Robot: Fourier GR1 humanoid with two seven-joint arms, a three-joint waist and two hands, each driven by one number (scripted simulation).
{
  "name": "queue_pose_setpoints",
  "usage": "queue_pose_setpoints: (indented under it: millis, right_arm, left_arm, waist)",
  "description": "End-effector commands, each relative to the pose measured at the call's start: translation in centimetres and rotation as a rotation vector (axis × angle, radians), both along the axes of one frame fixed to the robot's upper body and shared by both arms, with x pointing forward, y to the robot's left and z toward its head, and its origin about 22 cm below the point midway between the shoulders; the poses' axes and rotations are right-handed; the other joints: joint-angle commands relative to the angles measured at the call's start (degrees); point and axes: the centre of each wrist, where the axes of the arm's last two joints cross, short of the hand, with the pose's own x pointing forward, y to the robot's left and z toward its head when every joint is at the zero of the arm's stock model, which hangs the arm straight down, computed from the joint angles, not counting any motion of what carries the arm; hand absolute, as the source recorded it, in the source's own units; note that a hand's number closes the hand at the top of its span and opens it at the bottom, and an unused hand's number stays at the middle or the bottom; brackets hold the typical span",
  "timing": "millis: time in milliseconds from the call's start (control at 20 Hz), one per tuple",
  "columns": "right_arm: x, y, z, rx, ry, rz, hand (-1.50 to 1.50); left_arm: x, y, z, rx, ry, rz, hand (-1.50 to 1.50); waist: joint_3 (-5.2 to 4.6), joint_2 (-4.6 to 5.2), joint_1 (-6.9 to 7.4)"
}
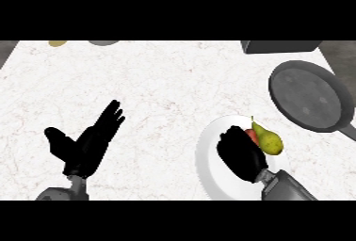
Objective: Pick the sweet potato from the plate and place it in the pan
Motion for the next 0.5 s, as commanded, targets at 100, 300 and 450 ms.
queue_pose_setpoints:
  millis: [100,300,450]
  right_arm:
    - [1.7,-0.7,0.1,0.432,0.059,-0.710,1.50]
    - [2.5,0.8,4.4,0.695,-0.237,-0.942,1.50]
    - [1.5,1.9,6.8,0.885,-0.382,-0.992,1.50]
  left_arm:
    - [-0.7,1.3,-0.5,0.006,0.012,0.064,0.00]
    - [-1.0,0.6,-0.5,0.008,0.011,0.009,0.00]
    - [-0.7,0.4,-0.7,0.004,0.015,-0.017,0.00]
  waist:
    - [0.29,-0.14,-3.80]
    - [-0.08,-0.63,0.03]
    - [-0.15,-0.39,1.48]
